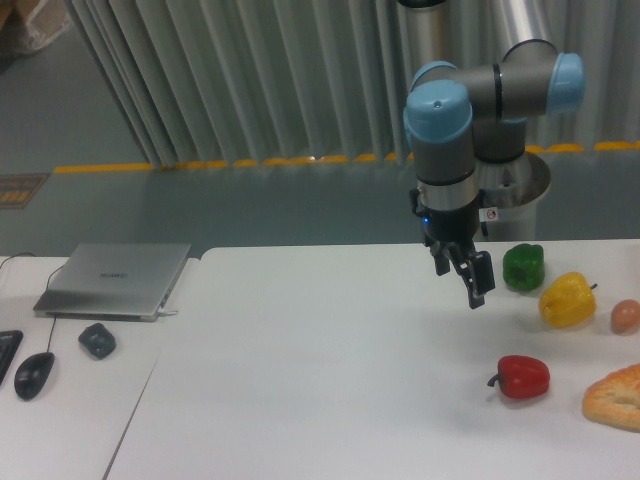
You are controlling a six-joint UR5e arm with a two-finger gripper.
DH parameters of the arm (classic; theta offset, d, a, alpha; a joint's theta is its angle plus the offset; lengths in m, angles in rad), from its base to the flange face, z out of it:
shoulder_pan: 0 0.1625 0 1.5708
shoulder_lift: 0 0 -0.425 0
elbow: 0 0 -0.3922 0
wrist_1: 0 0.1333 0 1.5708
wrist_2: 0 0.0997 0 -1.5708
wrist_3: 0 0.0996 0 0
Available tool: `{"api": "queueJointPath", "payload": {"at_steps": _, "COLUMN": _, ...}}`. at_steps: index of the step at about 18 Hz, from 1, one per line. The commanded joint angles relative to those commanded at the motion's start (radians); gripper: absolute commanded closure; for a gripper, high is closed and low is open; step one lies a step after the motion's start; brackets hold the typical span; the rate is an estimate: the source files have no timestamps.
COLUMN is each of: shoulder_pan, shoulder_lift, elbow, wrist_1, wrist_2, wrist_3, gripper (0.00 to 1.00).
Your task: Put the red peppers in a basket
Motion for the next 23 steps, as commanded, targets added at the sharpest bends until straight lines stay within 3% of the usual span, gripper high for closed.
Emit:
{"api": "queueJointPath", "payload": {"at_steps": 7, "shoulder_pan": 0.012, "shoulder_lift": 0.002, "elbow": -0.009, "wrist_1": 0.003, "wrist_2": -0.052, "wrist_3": -0.003, "gripper": 0.00}}
{"api": "queueJointPath", "payload": {"at_steps": 10, "shoulder_pan": 0.015, "shoulder_lift": 0.009, "elbow": -0.017, "wrist_1": 0.035, "wrist_2": -0.055, "wrist_3": -0.008, "gripper": 0.00}}
{"api": "queueJointPath", "payload": {"at_steps": 19, "shoulder_pan": 0.052, "shoulder_lift": 0.037, "elbow": -0.043, "wrist_1": -0.005, "wrist_2": -0.040, "wrist_3": -0.034, "gripper": 0.00}}
{"api": "queueJointPath", "payload": {"at_steps": 23, "shoulder_pan": 0.051, "shoulder_lift": 0.032, "elbow": -0.046, "wrist_1": 0.009, "wrist_2": -0.025, "wrist_3": -0.159, "gripper": 0.00}}
